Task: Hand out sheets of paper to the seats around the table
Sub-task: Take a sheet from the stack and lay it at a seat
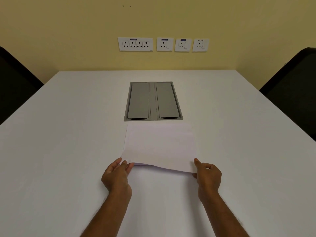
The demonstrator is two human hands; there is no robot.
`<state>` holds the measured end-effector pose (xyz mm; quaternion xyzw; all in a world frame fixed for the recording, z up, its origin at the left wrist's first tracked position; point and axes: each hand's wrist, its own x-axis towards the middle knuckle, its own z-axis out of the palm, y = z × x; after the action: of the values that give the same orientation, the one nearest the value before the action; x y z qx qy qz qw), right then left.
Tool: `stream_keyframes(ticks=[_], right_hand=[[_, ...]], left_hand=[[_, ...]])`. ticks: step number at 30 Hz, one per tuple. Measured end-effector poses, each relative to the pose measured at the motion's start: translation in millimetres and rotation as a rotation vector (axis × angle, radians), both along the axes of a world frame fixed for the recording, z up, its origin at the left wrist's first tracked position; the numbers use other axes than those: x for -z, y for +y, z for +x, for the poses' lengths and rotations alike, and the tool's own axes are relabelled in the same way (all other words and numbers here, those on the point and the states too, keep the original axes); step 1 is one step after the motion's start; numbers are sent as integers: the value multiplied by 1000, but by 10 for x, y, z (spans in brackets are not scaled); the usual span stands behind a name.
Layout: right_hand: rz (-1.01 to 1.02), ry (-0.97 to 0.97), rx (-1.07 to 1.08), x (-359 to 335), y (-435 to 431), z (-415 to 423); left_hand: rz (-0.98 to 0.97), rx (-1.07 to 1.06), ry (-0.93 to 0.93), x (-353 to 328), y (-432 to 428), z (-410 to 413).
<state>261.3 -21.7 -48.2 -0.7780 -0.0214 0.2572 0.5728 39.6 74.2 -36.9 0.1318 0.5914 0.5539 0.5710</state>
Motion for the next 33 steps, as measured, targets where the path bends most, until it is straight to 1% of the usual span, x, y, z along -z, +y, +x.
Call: stream_keyframes(ticks=[3, 6, 9, 12, 17, 21, 25, 29, 33], right_hand=[[49, 74, -50, -32, -15, 43], [55, 170, -108, -111, -73, 88], [68, 210, -186, -231, -195, 98], [86, 158, -206, -259, -281, 66], [160, 67, -190, -506, -605, -39], [231, 79, -154, -747, -919, -100], [308, 55, -126, -1084, -1290, -129], [386, 33, -99, -1444, -1728, -103], [472, 6, -82, -1818, -2200, -62]], left_hand=[[13, 33, 12, -14, -45, -49], [48, 82, 61, -67, -115, -108], [84, 125, 103, -174, -226, -177], [95, 141, 167, -240, -300, -220], [131, 233, 235, -528, -540, -287], [125, 287, 235, -795, -780, -316], [85, 350, 193, -1090, -1077, -338], [58, 456, 169, -1420, -1408, -352], [55, 587, 189, -1784, -1730, -333]])
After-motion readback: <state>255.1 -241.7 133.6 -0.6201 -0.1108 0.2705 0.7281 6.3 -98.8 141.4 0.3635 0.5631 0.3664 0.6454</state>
